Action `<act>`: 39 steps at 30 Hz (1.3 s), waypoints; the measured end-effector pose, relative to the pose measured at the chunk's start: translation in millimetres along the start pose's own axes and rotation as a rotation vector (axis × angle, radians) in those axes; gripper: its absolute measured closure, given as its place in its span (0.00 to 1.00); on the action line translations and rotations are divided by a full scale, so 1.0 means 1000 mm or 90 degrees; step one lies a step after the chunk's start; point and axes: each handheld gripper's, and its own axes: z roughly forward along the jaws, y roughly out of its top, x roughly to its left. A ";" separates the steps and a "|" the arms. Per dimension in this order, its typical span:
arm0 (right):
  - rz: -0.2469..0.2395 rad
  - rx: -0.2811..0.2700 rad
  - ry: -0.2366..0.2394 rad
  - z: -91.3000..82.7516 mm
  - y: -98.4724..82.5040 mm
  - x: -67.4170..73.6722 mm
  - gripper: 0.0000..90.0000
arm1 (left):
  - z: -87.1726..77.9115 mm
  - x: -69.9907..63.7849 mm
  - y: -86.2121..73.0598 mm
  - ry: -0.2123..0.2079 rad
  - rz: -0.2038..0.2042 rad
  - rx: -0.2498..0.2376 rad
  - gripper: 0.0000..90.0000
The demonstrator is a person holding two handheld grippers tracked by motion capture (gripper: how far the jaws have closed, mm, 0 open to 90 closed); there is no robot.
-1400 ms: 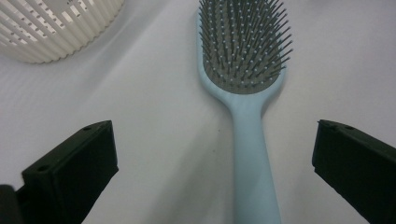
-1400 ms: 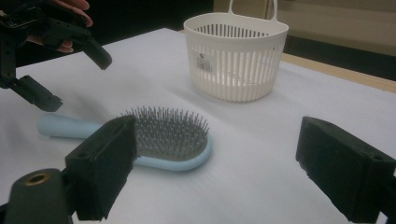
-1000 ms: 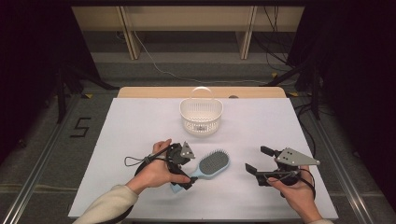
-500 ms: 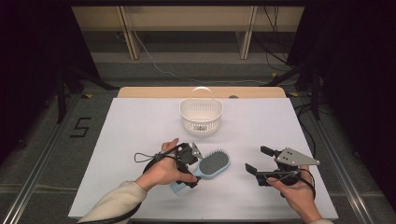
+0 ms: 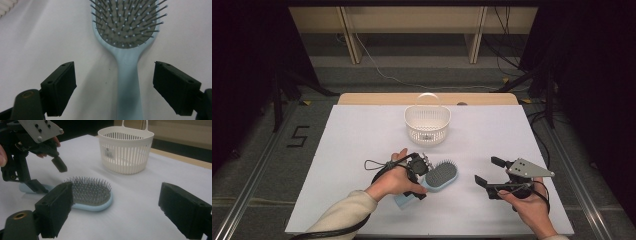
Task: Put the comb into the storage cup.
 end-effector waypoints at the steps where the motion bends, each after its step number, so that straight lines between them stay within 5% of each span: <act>1: 0.000 -0.001 0.000 0.000 0.000 0.000 0.15 | 0.001 0.000 0.001 -0.006 0.000 0.004 0.20; 13: 0.001 -0.003 0.000 0.000 0.000 0.000 0.15 | 0.011 0.001 0.009 -0.013 -0.001 0.055 0.24; 39: 0.002 -0.003 0.000 0.000 0.000 0.000 0.15 | 0.019 0.004 0.015 -0.028 -0.022 0.069 0.27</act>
